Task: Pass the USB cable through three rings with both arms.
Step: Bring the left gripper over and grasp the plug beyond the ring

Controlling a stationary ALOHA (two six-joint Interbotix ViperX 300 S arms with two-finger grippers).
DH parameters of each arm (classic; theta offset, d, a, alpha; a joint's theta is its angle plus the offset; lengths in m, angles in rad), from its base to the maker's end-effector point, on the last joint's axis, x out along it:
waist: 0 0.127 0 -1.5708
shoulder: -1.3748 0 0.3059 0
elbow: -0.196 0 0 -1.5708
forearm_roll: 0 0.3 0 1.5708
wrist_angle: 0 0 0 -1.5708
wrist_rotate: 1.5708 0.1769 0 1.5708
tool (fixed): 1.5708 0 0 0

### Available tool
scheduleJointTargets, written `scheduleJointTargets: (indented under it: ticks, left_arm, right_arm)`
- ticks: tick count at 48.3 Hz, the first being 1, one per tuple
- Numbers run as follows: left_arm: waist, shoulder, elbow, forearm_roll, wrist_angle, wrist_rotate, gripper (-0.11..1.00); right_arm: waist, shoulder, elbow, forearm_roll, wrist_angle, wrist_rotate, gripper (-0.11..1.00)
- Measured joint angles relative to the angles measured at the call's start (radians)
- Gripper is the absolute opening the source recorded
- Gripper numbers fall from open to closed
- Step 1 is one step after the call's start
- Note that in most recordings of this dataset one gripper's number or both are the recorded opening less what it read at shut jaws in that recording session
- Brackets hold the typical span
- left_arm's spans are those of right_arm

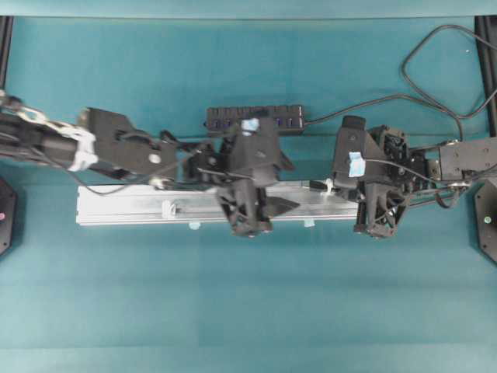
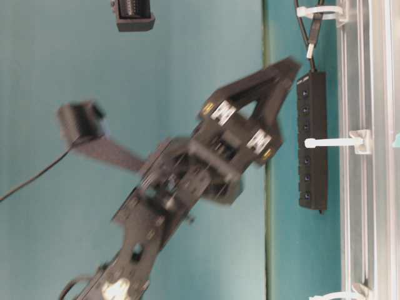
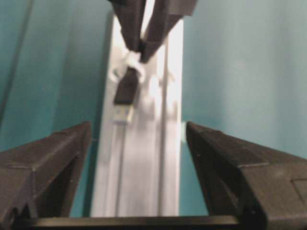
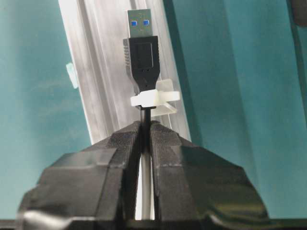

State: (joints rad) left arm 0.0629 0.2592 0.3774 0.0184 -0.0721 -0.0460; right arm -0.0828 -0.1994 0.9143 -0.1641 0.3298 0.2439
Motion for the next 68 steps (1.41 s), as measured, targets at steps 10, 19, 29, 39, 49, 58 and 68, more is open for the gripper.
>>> scheduleJointTargets:
  ticks: [10,19,29,39,49,58,68]
  left_arm:
    - [0.0,0.072,-0.067,0.0,0.003,-0.002,0.86]
    - [0.003,0.095,-0.087,0.0,0.003,-0.002,0.86]
    - [0.014,0.11,-0.092,0.0,0.003,-0.002,0.86]
    - [0.026,0.126,-0.101,0.0,0.003,-0.005,0.85]
    - [0.028,0.141,-0.118,0.0,0.005,-0.005,0.85]
    - [0.028,0.146,-0.127,0.0,0.006,-0.005,0.77]
    - [0.026,0.146,-0.127,0.0,0.006,0.002,0.39]
  right_arm:
    - [0.0,0.0,0.0,-0.002,-0.005,0.0,-0.07]
    - [0.0,0.0,0.0,-0.002,-0.008,0.002,-0.07]
    - [0.0,0.0,0.0,-0.002,-0.017,0.0,-0.07]
    - [0.0,0.0,0.0,-0.002,-0.025,0.0,-0.07]
    - [0.002,0.0,0.0,-0.002,-0.025,0.0,-0.07]
    - [0.002,0.0,0.0,-0.002,-0.025,0.0,-0.07]
    - [0.002,0.0,0.0,-0.002,-0.025,0.002,-0.07]
